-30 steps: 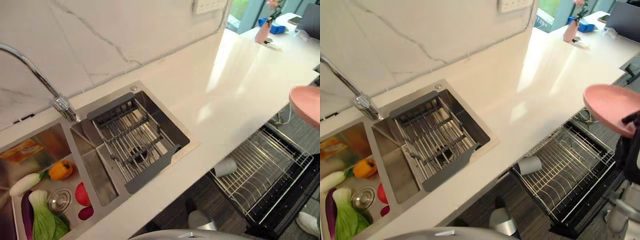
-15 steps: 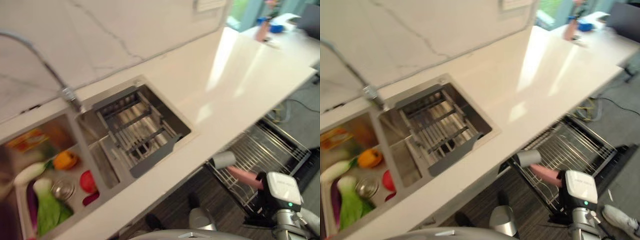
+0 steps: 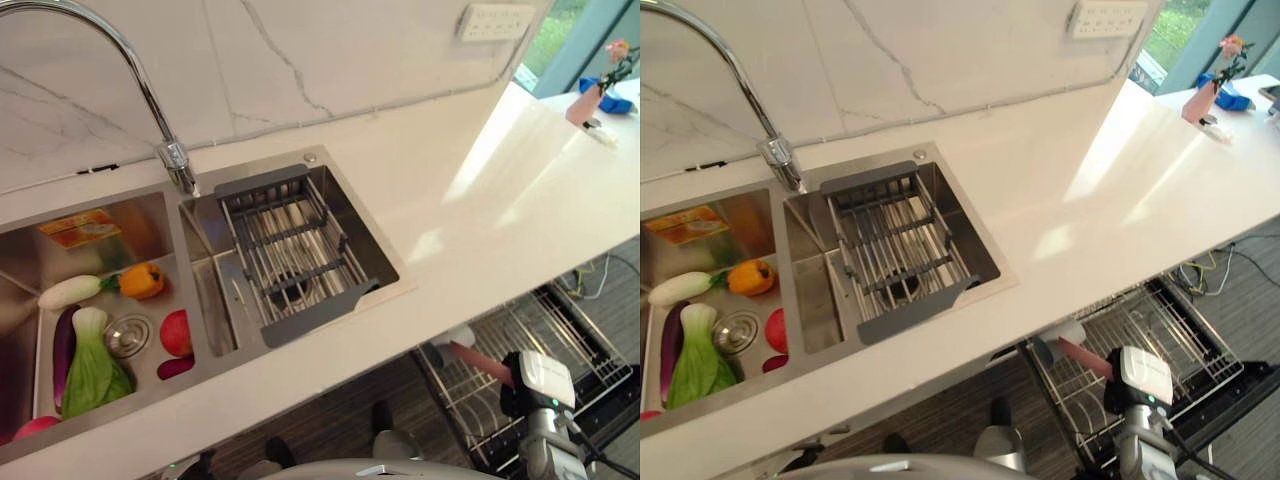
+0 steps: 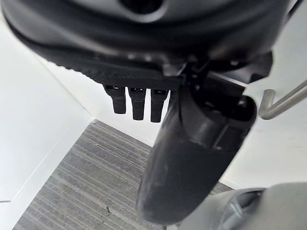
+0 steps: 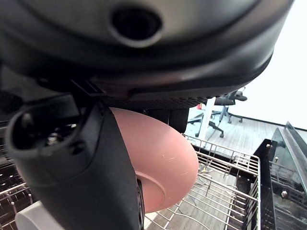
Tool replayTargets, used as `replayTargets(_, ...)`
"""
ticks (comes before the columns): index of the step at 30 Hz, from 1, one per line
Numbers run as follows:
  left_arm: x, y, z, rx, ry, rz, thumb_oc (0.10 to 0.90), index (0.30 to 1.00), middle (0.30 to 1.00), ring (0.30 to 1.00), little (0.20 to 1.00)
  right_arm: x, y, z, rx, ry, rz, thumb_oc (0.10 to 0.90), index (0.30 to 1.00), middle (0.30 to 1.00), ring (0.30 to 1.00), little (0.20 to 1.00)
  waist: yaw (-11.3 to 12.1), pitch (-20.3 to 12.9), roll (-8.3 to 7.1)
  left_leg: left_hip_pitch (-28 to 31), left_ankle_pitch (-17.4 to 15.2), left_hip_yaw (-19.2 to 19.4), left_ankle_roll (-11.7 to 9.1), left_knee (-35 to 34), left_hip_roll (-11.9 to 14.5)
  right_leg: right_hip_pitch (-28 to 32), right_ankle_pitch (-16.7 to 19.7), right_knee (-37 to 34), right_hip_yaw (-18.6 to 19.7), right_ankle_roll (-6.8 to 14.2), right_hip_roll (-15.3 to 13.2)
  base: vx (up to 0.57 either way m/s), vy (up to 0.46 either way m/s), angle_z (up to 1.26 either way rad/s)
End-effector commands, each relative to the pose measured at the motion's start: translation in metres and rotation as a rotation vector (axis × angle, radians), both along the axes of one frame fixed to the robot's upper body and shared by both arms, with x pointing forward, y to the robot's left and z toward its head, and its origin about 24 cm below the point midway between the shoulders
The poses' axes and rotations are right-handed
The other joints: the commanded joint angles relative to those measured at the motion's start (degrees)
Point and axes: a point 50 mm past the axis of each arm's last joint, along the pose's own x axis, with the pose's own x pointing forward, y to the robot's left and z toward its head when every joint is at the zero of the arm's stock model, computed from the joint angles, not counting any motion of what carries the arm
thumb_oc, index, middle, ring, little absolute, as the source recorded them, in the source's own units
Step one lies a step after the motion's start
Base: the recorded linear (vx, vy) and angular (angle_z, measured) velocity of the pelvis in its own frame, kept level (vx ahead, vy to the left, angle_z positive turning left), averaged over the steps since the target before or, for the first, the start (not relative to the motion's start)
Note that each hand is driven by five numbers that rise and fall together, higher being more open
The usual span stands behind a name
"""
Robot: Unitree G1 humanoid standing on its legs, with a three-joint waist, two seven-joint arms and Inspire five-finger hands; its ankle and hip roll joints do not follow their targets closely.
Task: Place the dishes in the dishwasher.
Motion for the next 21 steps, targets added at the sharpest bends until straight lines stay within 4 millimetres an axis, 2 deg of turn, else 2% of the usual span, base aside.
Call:
replayTargets(1,0.079,-0.049,0.008,-0.145,-0.256,-0.105,0.800,0.900,0.900,0.900,0.900,0.027,-0.017,0.030,0.017,-0.169,-0.041,0.800,0.900,0.900,0.900,0.900,-0.9,-0.2,2.31,4.9,-3.1,-1.7,-4.4,0.6,3.9,-1.6,-4.0,4.2,-0.6,1.1,0.9,0.03,-0.031,-0.01)
replayTargets(8,0.073,-0.051,0.006,-0.161,-0.228,-0.095,0.800,0.900,0.900,0.900,0.900,0.015,-0.034,0.045,0.015,-0.245,-0.142,0.800,0.900,0.900,0.900,0.900,-1.4,-1.0,2.79,5.2,-2.8,-1.9,-4.8,0.6,4.5,0.2,-4.5,2.8,-1.7,0.8,1.7,0.04,-0.036,0.12)
replayTargets(9,0.070,-0.050,0.005,-0.162,-0.212,-0.084,0.800,0.900,0.900,0.900,0.900,0.015,-0.042,0.061,-0.002,-0.320,-0.171,0.800,0.900,0.900,0.900,0.900,-2.0,-0.9,2.79,5.6,-3.2,-1.6,-4.8,0.6,4.7,0.6,-4.7,2.4,-1.5,0.9,2.2,0.00,0.000,0.00)
replayTargets(11,0.070,-0.050,0.005,-0.163,-0.212,-0.085,0.800,0.900,0.900,0.900,0.900,0.015,-0.042,0.062,-0.002,-0.319,-0.172,0.800,0.900,0.900,0.900,0.900,-1.9,-1.0,2.78,5.3,-2.8,-1.5,-4.8,0.6,4.7,0.3,-4.4,2.5,-1.4,0.8,2.2,0.00,-0.006,-0.03)
replayTargets(15,0.067,-0.045,0.005,-0.158,-0.211,-0.047,0.800,0.900,0.900,0.900,0.900,0.003,-0.059,0.096,-0.058,-0.478,-0.256,0.800,0.900,0.900,0.900,0.900,-3.2,-0.9,2.59,5.8,-3.3,0.0,-4.8,0.6,4.9,-0.2,-3.8,1.9,-0.3,1.3,2.6,0.00,-0.008,-0.09)
replayTargets(19,0.068,-0.042,0.005,-0.159,-0.220,-0.021,0.800,0.900,0.900,0.900,0.900,-0.020,-0.091,0.107,-0.136,-0.525,-0.437,0.800,0.900,0.900,0.900,0.900,-4.1,-0.4,2.03,5.9,-3.7,2.3,-4.5,0.6,4.8,-2.1,-2.7,2.1,1.7,1.8,2.9,-0.01,0.012,-0.35)
replayTargets(20,0.068,-0.042,0.005,-0.159,-0.220,-0.021,0.800,0.900,0.900,0.900,0.900,-0.020,-0.091,0.107,-0.136,-0.525,-0.437,0.800,0.900,0.900,0.900,0.900,-4.1,-0.4,2.03,5.9,-3.7,2.3,-4.5,0.6,4.8,-2.1,-2.7,2.1,1.7,1.8,2.9,0.00,0.017,-0.32)
replayTargets(21,0.068,-0.039,0.006,-0.164,-0.224,0.000,0.800,0.900,0.900,0.900,0.900,-0.043,-0.112,0.106,-0.182,-0.502,-0.578,0.800,0.900,0.900,0.900,0.900,-4.8,-0.2,1.40,5.8,-3.9,3.1,-4.4,0.6,4.9,-3.3,-2.2,2.4,2.7,1.9,3.1,-0.04,0.001,-0.29)
